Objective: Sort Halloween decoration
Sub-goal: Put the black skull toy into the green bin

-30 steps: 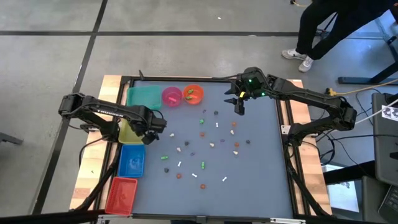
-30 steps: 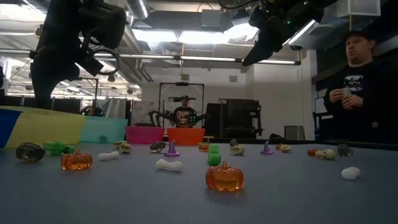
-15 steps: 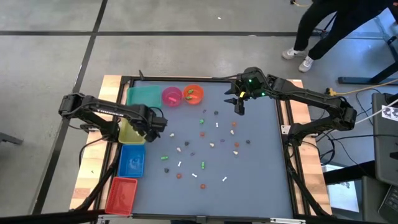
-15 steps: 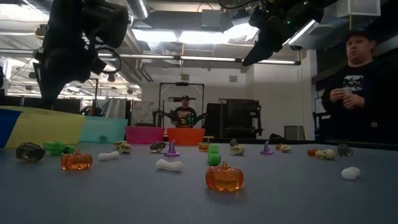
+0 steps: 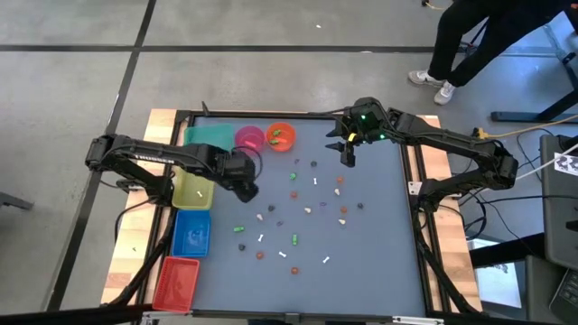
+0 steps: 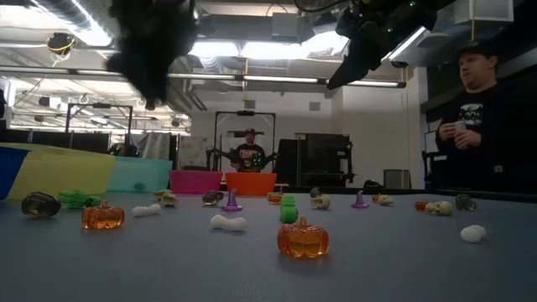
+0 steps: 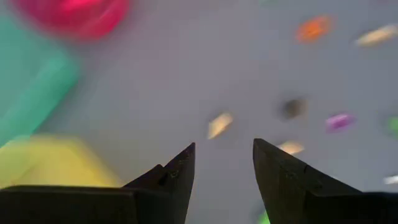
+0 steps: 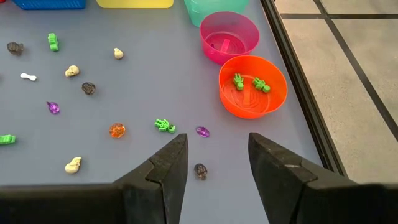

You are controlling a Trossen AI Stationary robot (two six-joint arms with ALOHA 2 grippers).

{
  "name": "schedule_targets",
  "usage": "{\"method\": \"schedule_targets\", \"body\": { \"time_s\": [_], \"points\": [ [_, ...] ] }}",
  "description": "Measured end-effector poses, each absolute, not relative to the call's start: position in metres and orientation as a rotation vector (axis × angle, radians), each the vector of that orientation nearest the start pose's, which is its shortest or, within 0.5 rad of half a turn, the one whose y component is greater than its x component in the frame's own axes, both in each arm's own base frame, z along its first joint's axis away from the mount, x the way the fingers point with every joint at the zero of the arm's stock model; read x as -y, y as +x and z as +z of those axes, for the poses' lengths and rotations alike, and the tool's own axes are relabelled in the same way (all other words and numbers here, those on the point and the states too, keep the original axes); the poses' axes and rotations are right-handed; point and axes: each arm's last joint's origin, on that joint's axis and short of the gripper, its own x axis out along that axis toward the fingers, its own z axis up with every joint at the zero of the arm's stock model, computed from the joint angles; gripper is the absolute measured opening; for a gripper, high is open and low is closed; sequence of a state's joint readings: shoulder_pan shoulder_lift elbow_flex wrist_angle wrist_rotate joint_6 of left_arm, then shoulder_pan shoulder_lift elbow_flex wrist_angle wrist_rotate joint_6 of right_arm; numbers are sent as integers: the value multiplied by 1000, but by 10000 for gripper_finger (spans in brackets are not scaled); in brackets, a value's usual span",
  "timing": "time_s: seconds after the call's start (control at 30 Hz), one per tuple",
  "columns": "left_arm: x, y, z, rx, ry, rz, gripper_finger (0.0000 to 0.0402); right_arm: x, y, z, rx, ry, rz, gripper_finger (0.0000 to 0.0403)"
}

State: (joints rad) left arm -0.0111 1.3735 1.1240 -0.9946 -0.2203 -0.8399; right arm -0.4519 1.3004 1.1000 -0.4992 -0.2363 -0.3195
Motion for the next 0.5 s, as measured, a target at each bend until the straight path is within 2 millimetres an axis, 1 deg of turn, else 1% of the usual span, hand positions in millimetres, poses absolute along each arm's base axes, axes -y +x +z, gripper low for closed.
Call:
{"method": "schedule_targets", "body": {
  "time_s": [0.1,0.2,0.4,0.5],
  "points": [
    [1,267,274,-925,-564,566,145,114,250,306,-683,-70,-99,168],
    [5,276,279,-844,-529,492,145,114,250,306,-683,-70,-99,168],
    [13,279,281,-825,-444,415,145,114,250,306,-684,-70,-99,168],
    [20,282,278,-827,-414,387,145,114,250,306,-684,-69,-99,168]
  ]
}}
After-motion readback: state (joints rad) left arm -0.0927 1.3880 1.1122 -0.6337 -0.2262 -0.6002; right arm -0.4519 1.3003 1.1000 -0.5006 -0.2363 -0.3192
